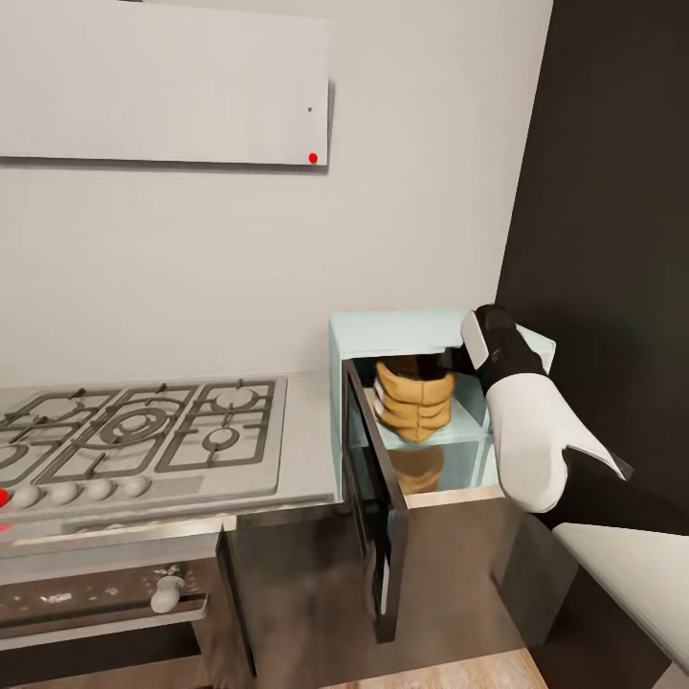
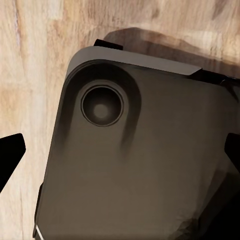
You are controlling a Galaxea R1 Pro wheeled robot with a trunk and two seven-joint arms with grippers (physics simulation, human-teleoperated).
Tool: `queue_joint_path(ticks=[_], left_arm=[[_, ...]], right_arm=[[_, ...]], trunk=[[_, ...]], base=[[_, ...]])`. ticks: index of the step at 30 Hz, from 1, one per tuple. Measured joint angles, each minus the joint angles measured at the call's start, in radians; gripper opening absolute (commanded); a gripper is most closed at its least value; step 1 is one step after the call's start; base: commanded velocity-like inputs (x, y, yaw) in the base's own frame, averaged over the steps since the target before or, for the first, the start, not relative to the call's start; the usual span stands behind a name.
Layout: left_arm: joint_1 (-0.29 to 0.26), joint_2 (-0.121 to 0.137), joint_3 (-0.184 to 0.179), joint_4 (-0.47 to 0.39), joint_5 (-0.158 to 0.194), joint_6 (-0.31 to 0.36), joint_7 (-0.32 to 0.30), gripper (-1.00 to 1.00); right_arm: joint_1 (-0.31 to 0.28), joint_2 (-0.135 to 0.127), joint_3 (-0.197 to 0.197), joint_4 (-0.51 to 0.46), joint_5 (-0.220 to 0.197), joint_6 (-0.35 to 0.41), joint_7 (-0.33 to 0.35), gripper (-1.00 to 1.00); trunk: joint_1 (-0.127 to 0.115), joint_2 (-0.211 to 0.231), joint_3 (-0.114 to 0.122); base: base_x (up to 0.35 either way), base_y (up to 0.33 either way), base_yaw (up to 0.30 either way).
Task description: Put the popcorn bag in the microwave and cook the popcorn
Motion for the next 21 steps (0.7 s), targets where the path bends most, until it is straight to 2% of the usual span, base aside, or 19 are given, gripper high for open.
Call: queue_joint_path(ticks=[10,17,20,21], left_arm=[[0.0,0.0,0.0,0.001,0.0,-0.001,-0.001,1.0],[0.0,-0.001,0.0,0.001,-0.002,-0.001,0.0,1.0],[0.0,-0.001,0.0,0.001,-0.001,-0.001,0.0,1.0],[0.0,-0.001,0.0,0.001,-0.002,-0.001,0.0,1.0]], right_arm=[[0.0,-0.001,-0.001,-0.014,-0.006,0.0,0.001,1.0],[0.0,0.001,-0.001,-0.015,-0.008,0.0,0.003,1.0],[0.0,0.0,-0.002,-0.015,-0.008,0.0,0.032,1.0],[0.0,-0.002,-0.001,-0.016,-0.008,0.0,0.065,1.0]], trunk=[[0.0,0.0,0.0],[0.001,0.0,0.0],[0.001,0.0,0.0],[0.001,0.0,0.0]], base=[[-0.001,0.0,0.0],[-0.296,0.0,0.0],[-0.345,0.0,0.0],[-0.346,0.0,0.0]])
